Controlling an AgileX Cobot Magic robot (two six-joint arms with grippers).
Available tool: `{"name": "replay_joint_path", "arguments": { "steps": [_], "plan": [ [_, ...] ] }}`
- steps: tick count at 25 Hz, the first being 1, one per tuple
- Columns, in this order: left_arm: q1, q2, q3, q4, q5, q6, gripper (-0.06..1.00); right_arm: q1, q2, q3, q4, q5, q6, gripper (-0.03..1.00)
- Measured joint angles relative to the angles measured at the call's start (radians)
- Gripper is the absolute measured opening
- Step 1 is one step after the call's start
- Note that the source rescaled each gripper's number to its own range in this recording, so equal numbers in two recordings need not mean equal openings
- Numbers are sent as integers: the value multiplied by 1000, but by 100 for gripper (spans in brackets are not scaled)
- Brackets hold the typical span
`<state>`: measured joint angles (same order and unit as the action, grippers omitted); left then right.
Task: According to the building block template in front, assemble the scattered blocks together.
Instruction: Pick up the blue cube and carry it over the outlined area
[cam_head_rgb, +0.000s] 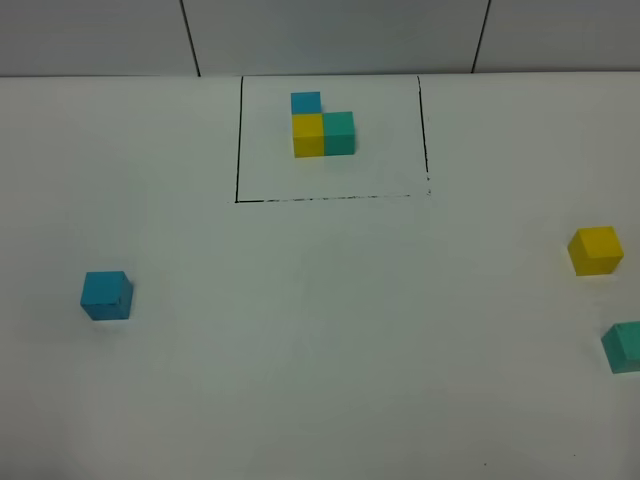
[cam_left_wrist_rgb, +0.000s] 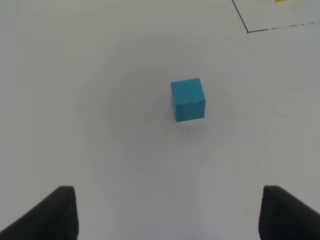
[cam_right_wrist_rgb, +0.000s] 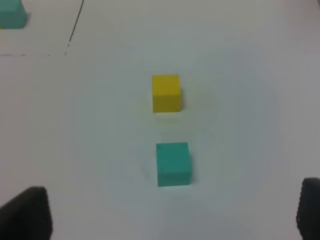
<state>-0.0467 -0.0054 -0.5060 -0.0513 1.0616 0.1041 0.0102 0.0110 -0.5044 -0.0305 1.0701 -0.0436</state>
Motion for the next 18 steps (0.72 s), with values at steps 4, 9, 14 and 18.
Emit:
{"name": "replay_joint_path", "arguments": {
  "steps": [4,9,14,18],
  "plan": [
    [0,0,0,0,0,0,95,0,0,0,1,0,0,100],
    [0,0,0,0,0,0,95,0,0,0,1,0,0,100],
    [0,0,0,0,0,0,95,0,0,0,1,0,0,100],
    [0,0,0,0,0,0,95,0,0,0,1,0,0,100]
  ]
}}
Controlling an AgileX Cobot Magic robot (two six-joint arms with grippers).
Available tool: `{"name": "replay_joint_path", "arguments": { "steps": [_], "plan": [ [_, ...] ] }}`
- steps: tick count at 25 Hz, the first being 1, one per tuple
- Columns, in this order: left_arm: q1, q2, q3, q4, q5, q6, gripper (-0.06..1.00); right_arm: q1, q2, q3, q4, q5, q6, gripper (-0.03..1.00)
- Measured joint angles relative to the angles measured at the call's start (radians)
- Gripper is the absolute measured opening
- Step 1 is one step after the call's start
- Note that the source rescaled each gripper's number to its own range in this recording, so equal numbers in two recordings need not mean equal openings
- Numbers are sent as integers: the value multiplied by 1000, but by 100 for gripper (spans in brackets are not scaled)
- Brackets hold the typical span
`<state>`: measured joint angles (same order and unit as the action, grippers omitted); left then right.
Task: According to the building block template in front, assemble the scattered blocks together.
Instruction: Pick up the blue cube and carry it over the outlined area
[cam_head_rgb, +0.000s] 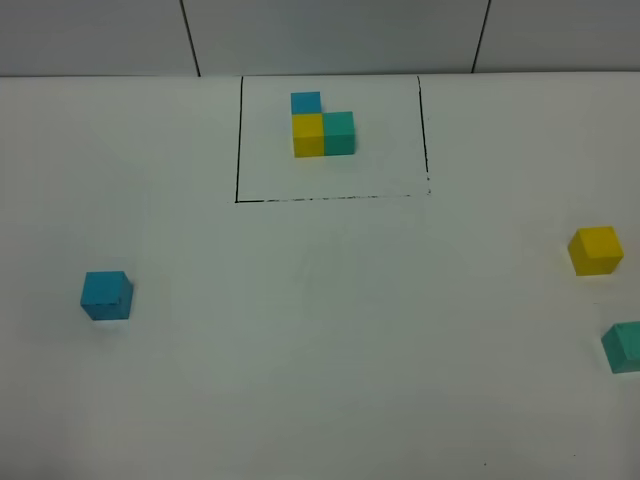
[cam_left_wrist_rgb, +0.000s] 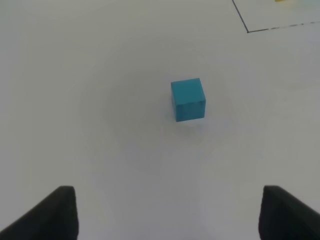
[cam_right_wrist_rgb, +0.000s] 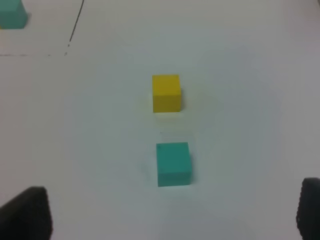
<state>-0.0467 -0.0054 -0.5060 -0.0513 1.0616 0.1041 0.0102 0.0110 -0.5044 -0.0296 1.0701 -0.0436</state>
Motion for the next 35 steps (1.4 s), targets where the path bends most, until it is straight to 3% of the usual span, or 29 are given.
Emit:
{"name": "replay_joint_path", "arguments": {
  "steps": [17,35],
  "plan": [
    [0,0,0,0,0,0,95,0,0,0,0,0,2,100],
    [0,0,0,0,0,0,95,0,0,0,0,0,3,93]
  ]
}}
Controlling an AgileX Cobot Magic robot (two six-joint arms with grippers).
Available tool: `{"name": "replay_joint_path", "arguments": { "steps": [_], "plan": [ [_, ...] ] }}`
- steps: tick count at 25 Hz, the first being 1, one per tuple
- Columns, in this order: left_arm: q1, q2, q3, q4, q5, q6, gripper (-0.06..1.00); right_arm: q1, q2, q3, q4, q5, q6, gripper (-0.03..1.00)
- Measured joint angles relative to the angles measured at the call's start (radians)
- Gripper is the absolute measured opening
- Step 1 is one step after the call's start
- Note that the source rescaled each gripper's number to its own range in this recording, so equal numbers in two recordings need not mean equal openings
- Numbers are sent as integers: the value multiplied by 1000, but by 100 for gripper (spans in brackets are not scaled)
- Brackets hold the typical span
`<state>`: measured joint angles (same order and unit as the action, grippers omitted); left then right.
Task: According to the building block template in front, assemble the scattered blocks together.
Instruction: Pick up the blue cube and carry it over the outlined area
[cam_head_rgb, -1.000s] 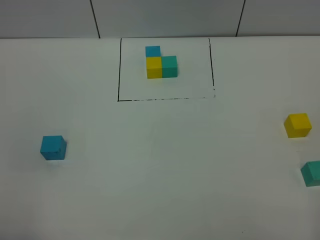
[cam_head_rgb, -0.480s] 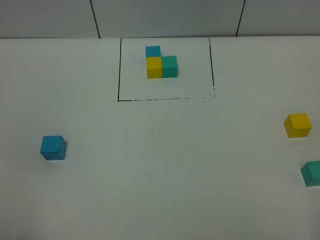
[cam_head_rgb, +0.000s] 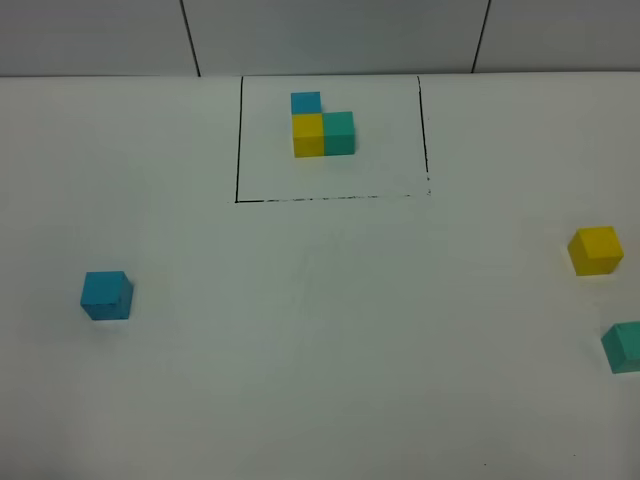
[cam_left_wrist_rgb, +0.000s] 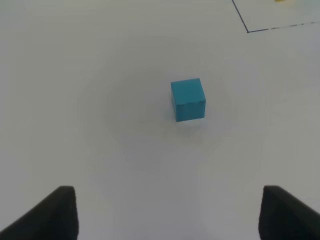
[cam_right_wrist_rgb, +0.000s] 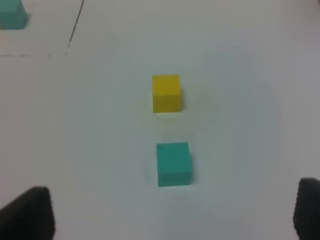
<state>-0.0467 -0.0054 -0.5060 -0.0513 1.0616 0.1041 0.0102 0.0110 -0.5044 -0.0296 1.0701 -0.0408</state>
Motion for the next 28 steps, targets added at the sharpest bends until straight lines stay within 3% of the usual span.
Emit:
{"name": "replay_joint_path", "arguments": {
  "steps": [12,17,28],
  "plan": [
    [0,84,-1,12,1,-7,95,0,0,0,0,0,4,91],
    [0,384,-44,40,-23,-48,95,0,0,0,0,0,4,89],
    [0,1051,-286,51,-148,-58,95,0,0,0,0,0,8,87]
  ]
}}
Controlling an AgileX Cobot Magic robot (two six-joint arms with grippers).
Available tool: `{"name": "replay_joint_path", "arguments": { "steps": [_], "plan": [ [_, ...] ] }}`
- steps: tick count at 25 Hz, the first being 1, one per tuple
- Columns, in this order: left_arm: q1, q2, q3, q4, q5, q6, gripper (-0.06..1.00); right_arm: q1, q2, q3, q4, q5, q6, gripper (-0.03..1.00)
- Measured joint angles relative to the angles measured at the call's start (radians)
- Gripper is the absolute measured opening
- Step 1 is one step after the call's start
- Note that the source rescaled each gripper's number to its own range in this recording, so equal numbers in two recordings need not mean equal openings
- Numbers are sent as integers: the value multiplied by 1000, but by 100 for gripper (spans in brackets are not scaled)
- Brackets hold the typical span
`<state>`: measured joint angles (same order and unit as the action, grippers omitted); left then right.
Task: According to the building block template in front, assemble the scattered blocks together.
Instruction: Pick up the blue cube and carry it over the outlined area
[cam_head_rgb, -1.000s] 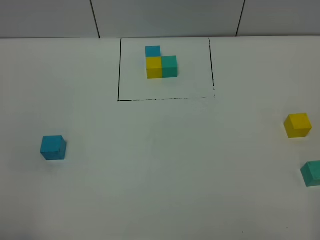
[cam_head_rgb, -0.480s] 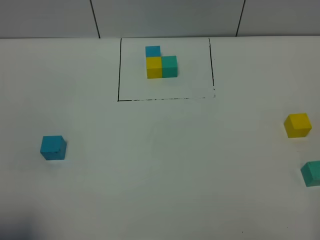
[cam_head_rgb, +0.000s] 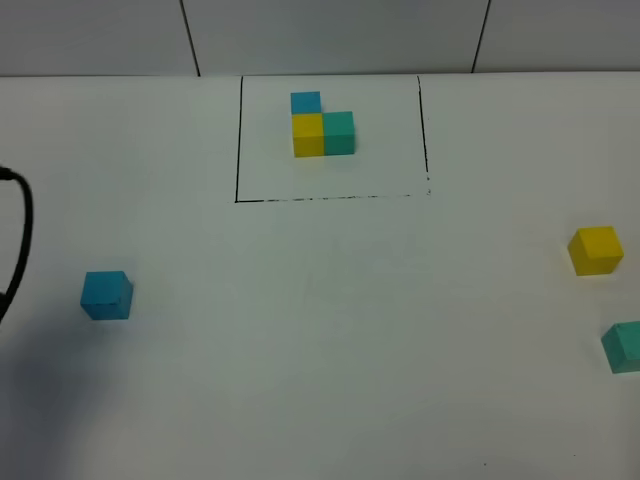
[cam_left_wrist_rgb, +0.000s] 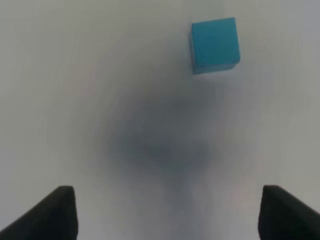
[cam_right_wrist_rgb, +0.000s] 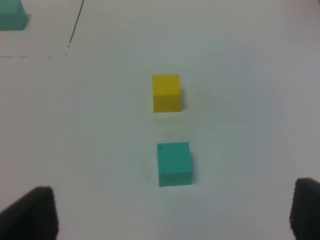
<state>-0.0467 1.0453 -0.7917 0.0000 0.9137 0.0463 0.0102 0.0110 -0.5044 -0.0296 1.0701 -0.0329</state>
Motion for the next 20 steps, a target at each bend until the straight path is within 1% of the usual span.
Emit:
{"name": "replay_joint_path", "arguments": {
  "steps": [4,8,13,20],
  "plan": [
    [0,175,-35,-21,-37,-46,95,0,0,0,0,0,0,87],
    [0,299,-71,-48,-63,-46,95,0,0,0,0,0,0,87],
    [-3,392,-84,-51,-122,-46,95,0,0,0,0,0,0,87],
    [-48,453,-84,-53,-223,-46,95,0,0,0,0,0,0,87]
  ]
}}
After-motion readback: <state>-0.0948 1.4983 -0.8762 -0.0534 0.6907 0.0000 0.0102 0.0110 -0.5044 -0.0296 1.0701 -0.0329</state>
